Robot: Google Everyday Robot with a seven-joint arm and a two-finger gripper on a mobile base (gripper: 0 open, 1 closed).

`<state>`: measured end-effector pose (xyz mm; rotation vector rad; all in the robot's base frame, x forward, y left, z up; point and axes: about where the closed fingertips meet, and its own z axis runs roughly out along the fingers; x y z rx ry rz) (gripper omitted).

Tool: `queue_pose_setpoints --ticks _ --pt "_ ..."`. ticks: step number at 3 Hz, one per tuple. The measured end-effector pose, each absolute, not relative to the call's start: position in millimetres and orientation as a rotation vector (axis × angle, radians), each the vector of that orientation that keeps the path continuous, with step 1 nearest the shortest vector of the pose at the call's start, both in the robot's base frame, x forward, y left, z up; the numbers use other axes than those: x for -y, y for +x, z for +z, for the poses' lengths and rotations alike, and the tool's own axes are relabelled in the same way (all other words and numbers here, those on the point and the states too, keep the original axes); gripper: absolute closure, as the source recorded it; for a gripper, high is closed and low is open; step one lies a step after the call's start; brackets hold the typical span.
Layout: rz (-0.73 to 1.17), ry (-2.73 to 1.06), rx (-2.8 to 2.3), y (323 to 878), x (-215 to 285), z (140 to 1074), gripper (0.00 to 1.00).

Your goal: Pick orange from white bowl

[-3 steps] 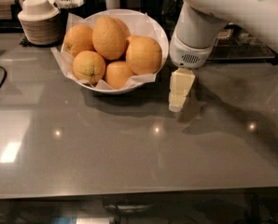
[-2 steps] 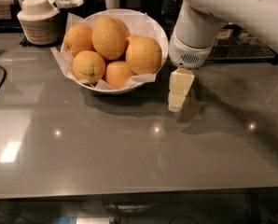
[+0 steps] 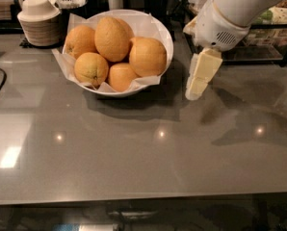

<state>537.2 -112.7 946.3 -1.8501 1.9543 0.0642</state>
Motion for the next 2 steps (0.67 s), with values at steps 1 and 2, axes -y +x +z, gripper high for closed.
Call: queue_pose_setpoints --ticks 1,2 --pt "0.172 -1.859 -1.728 526.7 110.1 1011.2 0.00" --pt "0.361 -1.857 -1.529 534.7 83.2 1046.1 0.00"
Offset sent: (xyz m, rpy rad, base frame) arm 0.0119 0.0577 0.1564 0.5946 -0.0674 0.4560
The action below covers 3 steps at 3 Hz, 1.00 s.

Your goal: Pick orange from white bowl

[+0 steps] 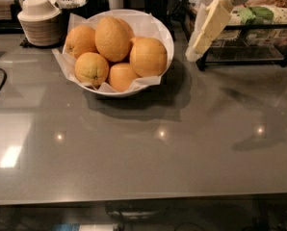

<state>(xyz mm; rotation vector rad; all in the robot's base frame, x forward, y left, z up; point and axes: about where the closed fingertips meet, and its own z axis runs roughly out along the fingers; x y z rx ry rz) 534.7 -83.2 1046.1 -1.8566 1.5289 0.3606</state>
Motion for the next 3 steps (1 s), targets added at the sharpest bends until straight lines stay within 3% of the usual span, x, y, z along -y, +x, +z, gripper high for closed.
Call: queue_pose_setpoints --ticks 3 --pt "0.363 -1.772 -1.469 533.0 69.0 1068.6 0.00"
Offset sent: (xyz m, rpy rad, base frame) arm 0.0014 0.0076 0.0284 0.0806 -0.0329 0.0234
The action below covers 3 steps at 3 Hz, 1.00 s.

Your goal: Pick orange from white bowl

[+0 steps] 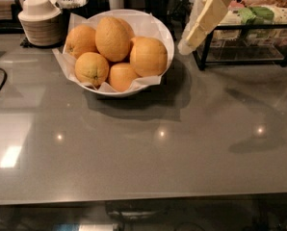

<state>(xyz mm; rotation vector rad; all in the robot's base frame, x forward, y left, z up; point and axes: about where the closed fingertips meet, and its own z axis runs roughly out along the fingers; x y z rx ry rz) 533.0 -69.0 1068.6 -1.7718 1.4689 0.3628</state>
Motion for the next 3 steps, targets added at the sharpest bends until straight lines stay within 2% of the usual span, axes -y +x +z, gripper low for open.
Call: queue_pose_setpoints --ticks 1,3 --pt "0.361 -1.715 -1.476 531.7 53.8 1051.4 0.00" --pt "0.560 -1.664 -1.389 544.8 8.1 1017.6 0.00"
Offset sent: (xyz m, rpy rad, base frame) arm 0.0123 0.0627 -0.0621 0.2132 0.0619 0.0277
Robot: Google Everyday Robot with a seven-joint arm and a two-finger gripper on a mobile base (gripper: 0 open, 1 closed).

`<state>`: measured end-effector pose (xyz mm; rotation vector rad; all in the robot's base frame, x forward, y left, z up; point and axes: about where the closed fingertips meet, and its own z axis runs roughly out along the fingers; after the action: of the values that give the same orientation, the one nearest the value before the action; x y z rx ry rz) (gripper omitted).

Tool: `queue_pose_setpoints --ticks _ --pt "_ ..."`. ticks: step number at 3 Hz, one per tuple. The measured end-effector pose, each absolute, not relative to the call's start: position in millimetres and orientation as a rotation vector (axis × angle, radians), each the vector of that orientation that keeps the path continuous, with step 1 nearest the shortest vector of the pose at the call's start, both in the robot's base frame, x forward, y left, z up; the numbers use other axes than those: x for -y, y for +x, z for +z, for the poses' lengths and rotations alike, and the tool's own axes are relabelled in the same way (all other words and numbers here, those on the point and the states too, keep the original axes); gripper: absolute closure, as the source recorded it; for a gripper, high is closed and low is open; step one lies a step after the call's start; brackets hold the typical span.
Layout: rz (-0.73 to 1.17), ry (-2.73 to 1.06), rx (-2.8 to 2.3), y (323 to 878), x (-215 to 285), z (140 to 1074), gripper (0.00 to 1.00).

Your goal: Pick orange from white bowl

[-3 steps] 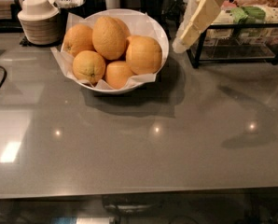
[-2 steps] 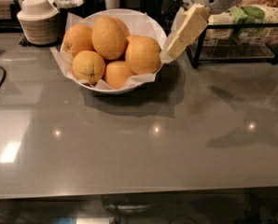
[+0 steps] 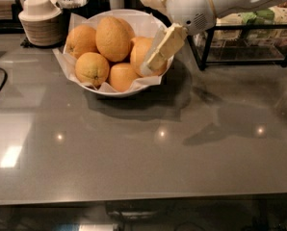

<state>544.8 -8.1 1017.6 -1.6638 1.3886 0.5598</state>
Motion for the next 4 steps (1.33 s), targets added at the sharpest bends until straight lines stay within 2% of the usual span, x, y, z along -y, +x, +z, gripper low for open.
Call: queue_pose_setpoints --ticks 1,3,4 --pt "0.648 -1.647 -1.379 554.1 -2.4 997.8 0.00" --pt "0.676 -1.631 -1.530 536.1 22.6 938.3 0.00" --pt "0.676 -1.631 -1.530 536.1 22.6 938.3 0.00"
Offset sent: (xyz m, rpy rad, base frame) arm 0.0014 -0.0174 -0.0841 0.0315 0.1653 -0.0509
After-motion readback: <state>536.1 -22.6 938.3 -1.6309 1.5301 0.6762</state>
